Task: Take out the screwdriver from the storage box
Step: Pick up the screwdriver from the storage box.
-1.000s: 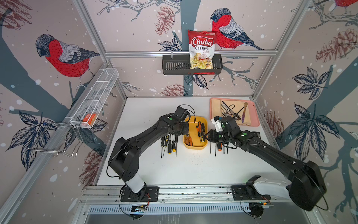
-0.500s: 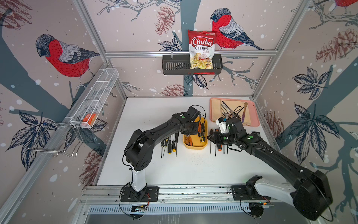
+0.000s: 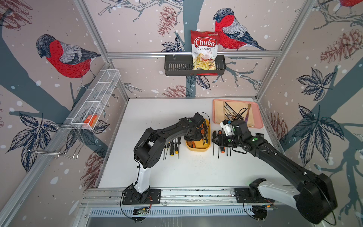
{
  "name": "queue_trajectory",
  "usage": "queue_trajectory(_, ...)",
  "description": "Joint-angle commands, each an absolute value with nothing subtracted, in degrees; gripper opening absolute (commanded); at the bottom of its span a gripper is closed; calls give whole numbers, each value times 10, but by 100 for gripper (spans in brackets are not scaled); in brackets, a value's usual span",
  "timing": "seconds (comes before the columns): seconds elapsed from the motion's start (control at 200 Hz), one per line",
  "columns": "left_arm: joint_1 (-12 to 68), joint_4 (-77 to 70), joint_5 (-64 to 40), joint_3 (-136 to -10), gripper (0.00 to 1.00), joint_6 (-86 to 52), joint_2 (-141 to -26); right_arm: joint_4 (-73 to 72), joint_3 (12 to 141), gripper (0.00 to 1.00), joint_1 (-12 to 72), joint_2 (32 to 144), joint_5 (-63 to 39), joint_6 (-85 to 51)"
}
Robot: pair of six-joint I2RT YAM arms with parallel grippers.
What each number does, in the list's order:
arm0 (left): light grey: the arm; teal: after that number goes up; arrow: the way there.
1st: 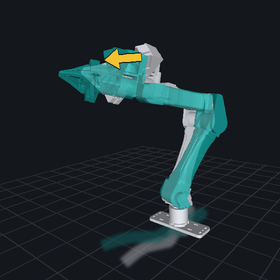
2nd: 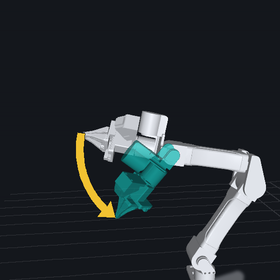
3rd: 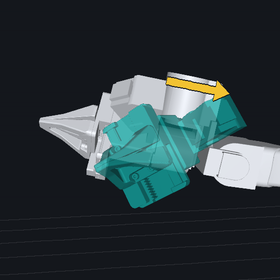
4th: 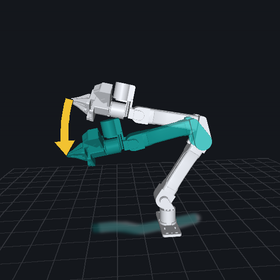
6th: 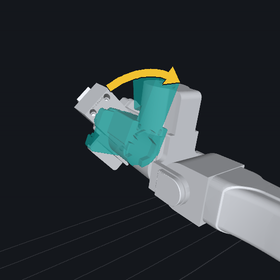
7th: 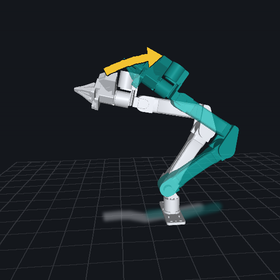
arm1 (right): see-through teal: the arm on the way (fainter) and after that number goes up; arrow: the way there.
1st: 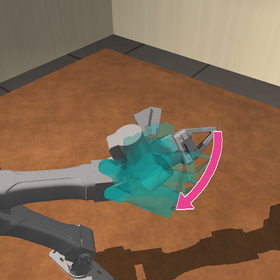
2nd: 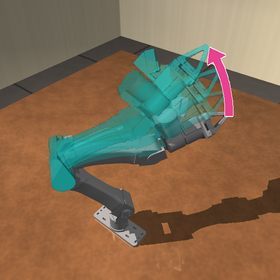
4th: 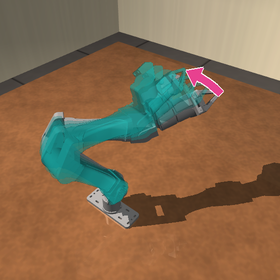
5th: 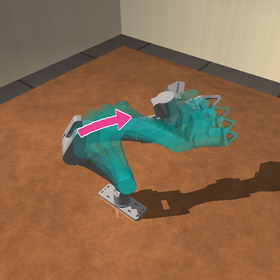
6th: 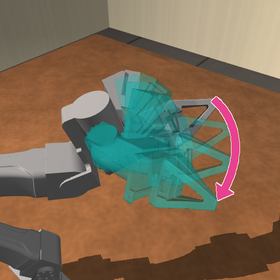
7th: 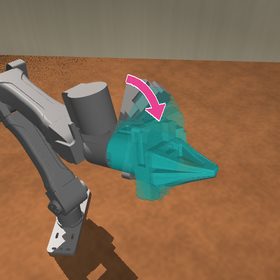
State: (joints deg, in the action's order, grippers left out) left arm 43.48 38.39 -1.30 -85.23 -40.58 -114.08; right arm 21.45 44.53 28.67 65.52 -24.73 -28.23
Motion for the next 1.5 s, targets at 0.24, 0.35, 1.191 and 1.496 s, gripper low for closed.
queue_trajectory(0.24,437,375,-16,-847,38,-414,-1174,206,441,42,273,659,-260,-268)
queue_trajectory(0.35,438,374,-17,-850,35,-411,-1183,205,439,42,268,658,-261,-269)
queue_trajectory(1.191,433,415,-12,-886,14,-357,-1120,188,436,41,264,643,-253,-306)
queue_trajectory(1.496,418,426,-7,-866,14,-347,-1058,155,439,40,292,651,-261,-329)
